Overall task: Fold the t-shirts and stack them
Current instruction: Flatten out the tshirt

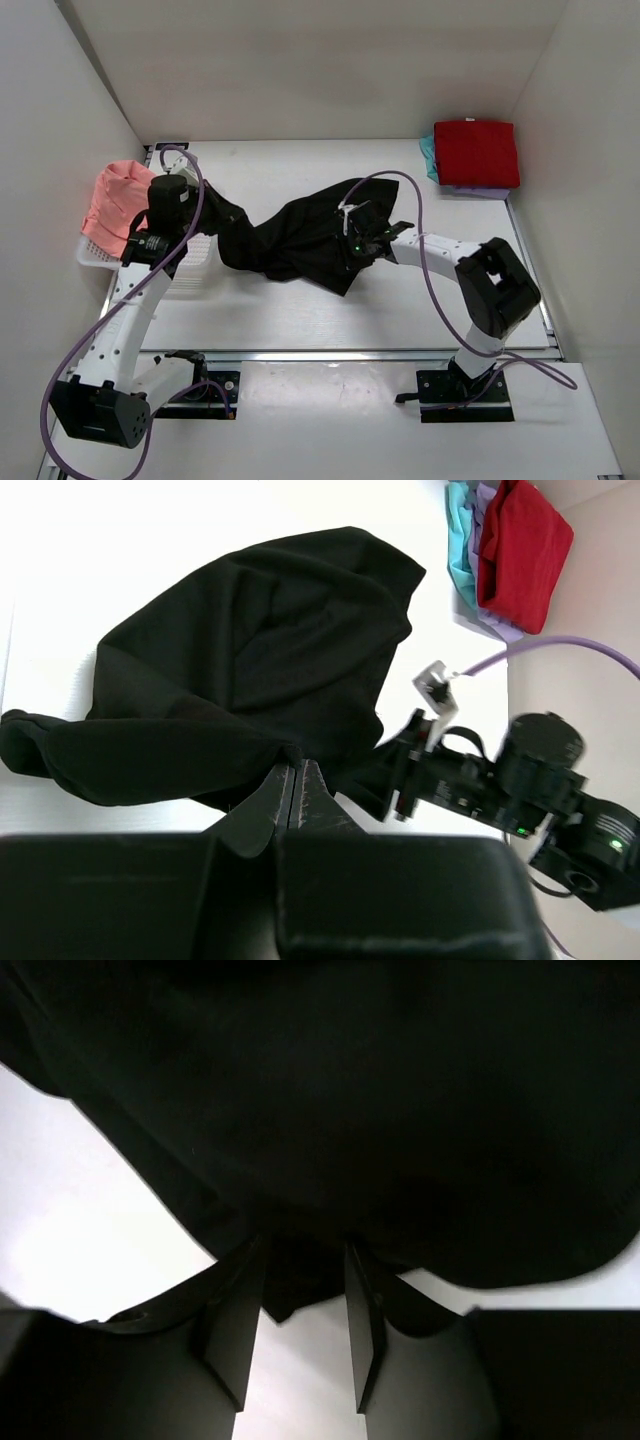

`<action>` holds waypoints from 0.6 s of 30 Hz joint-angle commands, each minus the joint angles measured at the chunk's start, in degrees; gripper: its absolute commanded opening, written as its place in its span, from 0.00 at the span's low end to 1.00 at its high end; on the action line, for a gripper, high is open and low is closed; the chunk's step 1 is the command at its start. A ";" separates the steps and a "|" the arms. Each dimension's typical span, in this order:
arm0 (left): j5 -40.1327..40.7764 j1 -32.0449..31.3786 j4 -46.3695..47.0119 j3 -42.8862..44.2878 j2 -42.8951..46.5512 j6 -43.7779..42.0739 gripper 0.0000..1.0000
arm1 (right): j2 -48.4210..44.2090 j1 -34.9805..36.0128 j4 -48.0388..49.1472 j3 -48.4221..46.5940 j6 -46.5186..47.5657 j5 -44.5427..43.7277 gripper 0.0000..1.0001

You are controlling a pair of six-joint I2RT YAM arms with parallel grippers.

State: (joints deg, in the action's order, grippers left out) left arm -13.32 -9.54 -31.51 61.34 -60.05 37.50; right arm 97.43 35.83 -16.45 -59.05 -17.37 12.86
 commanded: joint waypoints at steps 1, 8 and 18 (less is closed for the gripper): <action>-0.30 0.31 -0.57 -0.87 2.57 -0.49 0.00 | 2.58 2.22 0.81 -3.44 1.81 -2.67 0.37; 0.14 0.67 -0.49 -1.40 3.45 -1.19 0.00 | 5.32 5.29 -2.97 -3.62 2.25 -7.06 0.38; 0.40 0.40 -0.31 -2.37 4.33 -0.76 0.00 | 3.13 4.51 -7.19 -5.99 2.42 -10.75 0.01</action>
State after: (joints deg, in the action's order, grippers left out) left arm -13.28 -9.19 -32.34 58.83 -57.54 37.28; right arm 102.59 41.10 -20.97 -62.57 -15.20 4.78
